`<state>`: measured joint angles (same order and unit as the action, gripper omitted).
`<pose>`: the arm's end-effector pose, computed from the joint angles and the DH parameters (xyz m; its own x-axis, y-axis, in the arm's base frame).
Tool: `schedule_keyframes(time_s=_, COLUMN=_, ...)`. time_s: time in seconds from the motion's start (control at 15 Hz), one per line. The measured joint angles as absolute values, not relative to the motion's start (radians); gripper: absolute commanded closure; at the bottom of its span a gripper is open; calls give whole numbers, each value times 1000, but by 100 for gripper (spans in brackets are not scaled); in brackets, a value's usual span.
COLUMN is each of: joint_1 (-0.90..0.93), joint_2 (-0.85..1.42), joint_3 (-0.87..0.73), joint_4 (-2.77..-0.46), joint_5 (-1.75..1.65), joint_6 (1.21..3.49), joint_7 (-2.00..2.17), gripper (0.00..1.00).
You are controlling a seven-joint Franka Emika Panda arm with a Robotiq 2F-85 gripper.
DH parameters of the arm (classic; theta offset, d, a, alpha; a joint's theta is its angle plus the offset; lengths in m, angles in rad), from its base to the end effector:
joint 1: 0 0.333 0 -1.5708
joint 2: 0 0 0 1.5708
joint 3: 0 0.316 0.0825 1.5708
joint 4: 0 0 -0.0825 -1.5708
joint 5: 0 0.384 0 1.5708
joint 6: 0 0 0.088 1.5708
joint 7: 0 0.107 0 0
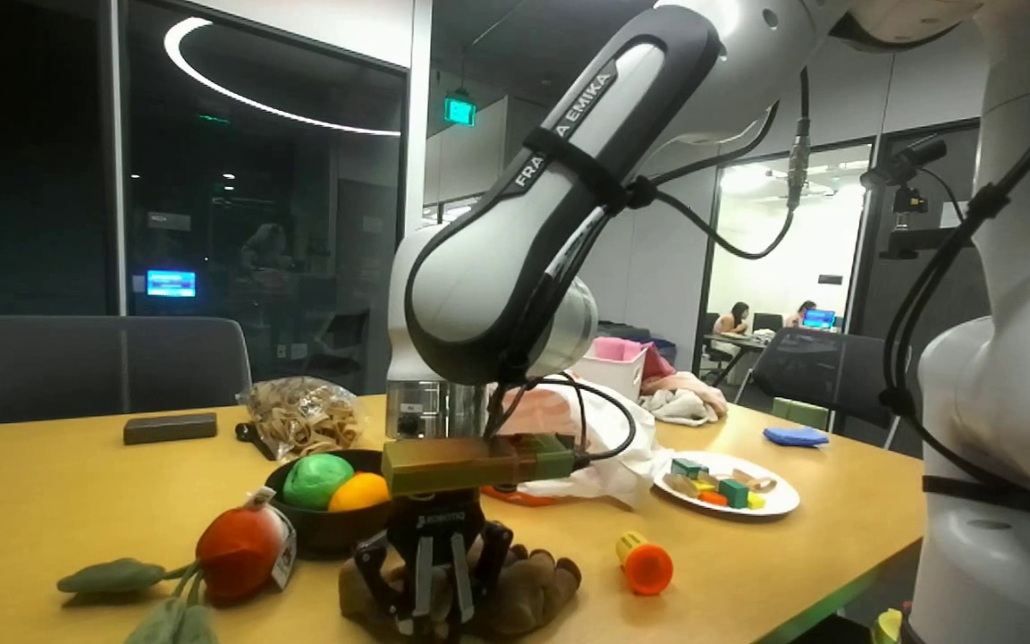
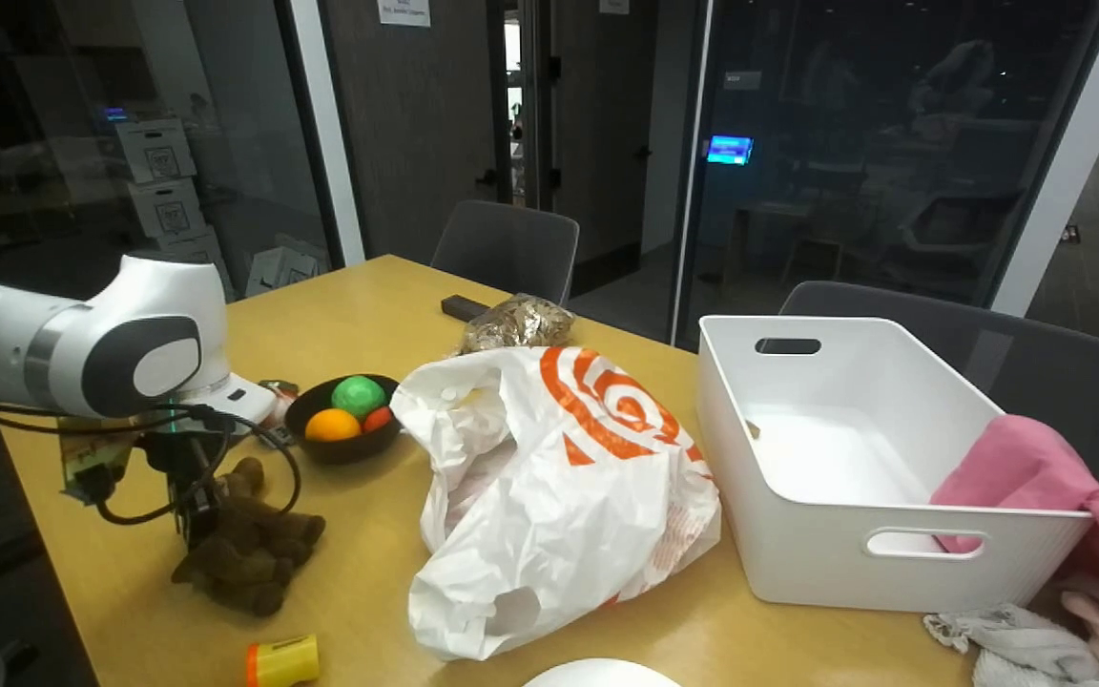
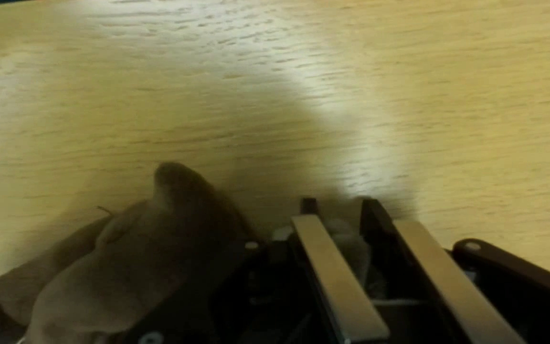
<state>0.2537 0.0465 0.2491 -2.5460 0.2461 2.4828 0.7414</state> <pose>0.3888 0.2137 0.2449 0.8895 -0.4183 -0.1841 -0.4288 -0.9032 -0.0193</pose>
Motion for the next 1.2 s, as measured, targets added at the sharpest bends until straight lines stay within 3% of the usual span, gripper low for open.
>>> schedule_keyframes(time_s=0.73, joint_1=290, joint_2=-11, joint_3=273, joint_4=-2518, joint_5=-57, joint_6=2309, joint_7=1113, gripper=96)
schedule_keyframes(time_s=1.2, joint_1=307, joint_2=-249, joint_3=368, joint_4=-2501, joint_5=-149, joint_6=1932, joint_7=1360, gripper=97)
